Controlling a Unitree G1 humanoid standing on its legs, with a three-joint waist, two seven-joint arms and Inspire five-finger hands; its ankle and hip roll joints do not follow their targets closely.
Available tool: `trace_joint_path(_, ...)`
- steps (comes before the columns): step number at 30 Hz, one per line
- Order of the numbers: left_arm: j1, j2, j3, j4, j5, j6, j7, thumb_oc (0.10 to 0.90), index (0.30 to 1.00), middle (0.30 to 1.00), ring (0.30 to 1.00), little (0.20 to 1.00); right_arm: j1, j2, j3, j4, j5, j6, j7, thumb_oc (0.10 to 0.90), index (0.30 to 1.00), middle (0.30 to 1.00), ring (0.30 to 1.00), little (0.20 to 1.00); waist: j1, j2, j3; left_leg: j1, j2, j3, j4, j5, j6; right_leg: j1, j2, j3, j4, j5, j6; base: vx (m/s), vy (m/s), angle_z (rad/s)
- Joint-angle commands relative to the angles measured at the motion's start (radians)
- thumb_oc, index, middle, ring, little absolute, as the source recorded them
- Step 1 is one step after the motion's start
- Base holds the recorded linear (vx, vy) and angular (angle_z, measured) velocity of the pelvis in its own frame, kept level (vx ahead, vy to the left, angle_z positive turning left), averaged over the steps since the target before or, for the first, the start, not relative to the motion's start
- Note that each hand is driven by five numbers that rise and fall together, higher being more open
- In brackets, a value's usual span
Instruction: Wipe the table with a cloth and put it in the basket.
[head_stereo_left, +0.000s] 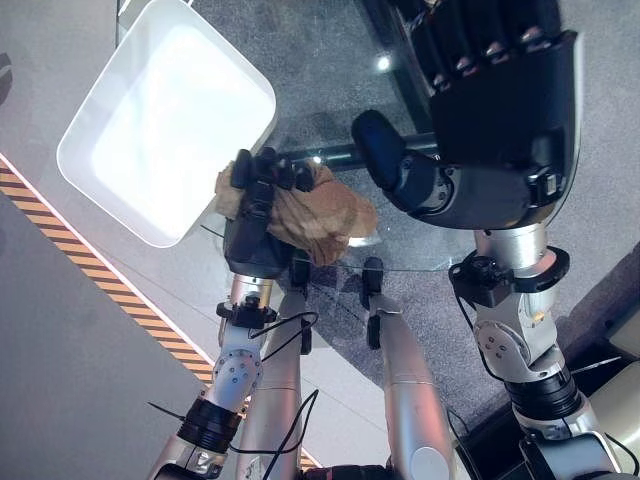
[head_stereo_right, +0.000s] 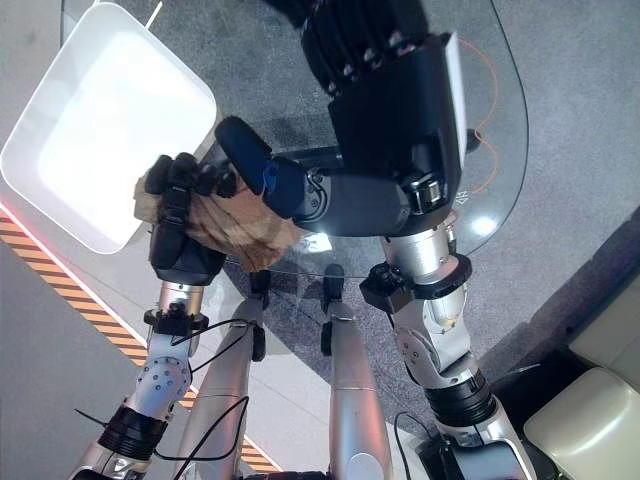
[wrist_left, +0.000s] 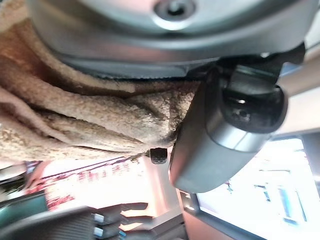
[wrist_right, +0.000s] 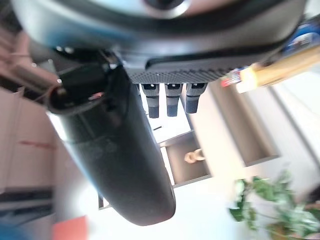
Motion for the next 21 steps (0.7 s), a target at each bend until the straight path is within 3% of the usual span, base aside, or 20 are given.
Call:
trace_joint_path(1, -0.028, 0.010, 0.103, -0.143, 0.051, -0.147, -0.020, 0.100, 0.300, 0.300, 0.300, 0.200, 0.022, 0.023, -0.038, -0.089, 0.013, 0.047, 0.031, 0.800, 0.900, 0.900, 0.900, 0.900, 0.010, 0.007, -0.026, 0.083, -0.080, 0.036, -0.028, -0.065, 0.062, 0.045, 0.091, 0.025, -0.149, 0.112, -0.010, 0.00, 0.000, 0.00)
trace_joint_path(6, -0.007, 0.029, 0.182, -0.123, 0.108, -0.255, 0.113, 0.100, 0.300, 0.300, 0.300, 0.200, 0.112, 0.021, -0.011, -0.004, 0.033, 0.153, 0.089, 0.800, 0.900, 0.900, 0.900, 0.900, 0.017, 0.019, -0.026, 0.095, -0.089, 0.028, -0.027, -0.063, 0.057, 0.057, 0.081, 0.018, -0.145, 0.098, -0.015, 0.00, 0.048, -0.02)
trace_joint_path(13, -0.006, 0.054, 0.243, -0.146, 0.218, -0.384, 0.254, 0.100, 0.300, 0.300, 0.300, 0.200, 0.164, 0.021, 0.023, 0.042, 0.043, 0.215, 0.120, 0.800, 0.900, 0.900, 0.900, 0.900, 0.024, 0.039, -0.026, 0.106, -0.102, 0.017, -0.026, -0.060, 0.056, 0.072, 0.071, 0.012, -0.145, 0.087, -0.022, 0.02, 0.066, 0.01)
trace_joint_path(18, -0.058, 0.088, 0.294, -0.118, 0.378, -0.466, 0.469, 0.100, 0.300, 0.300, 0.300, 0.200, 0.148, 0.017, 0.047, 0.081, 0.032, 0.278, 0.137, 0.800, 0.900, 0.900, 0.900, 0.900, 0.022, 0.056, -0.026, 0.100, -0.108, 0.020, -0.009, -0.062, 0.055, 0.065, 0.068, 0.014, -0.133, 0.079, -0.028, 0.03, 0.100, 0.02)
trace_joint_path(21, -0.109, 0.123, 0.326, -0.061, 0.589, -0.494, 0.710, 0.100, 0.300, 0.300, 0.300, 0.200, 0.124, 0.015, 0.066, 0.114, 0.036, 0.315, 0.131, 0.800, 0.900, 0.900, 0.900, 0.900, 0.018, 0.063, -0.026, 0.094, -0.110, 0.022, 0.006, -0.069, 0.053, 0.059, 0.065, 0.020, -0.125, 0.072, -0.031, 0.04, 0.113, 0.01)
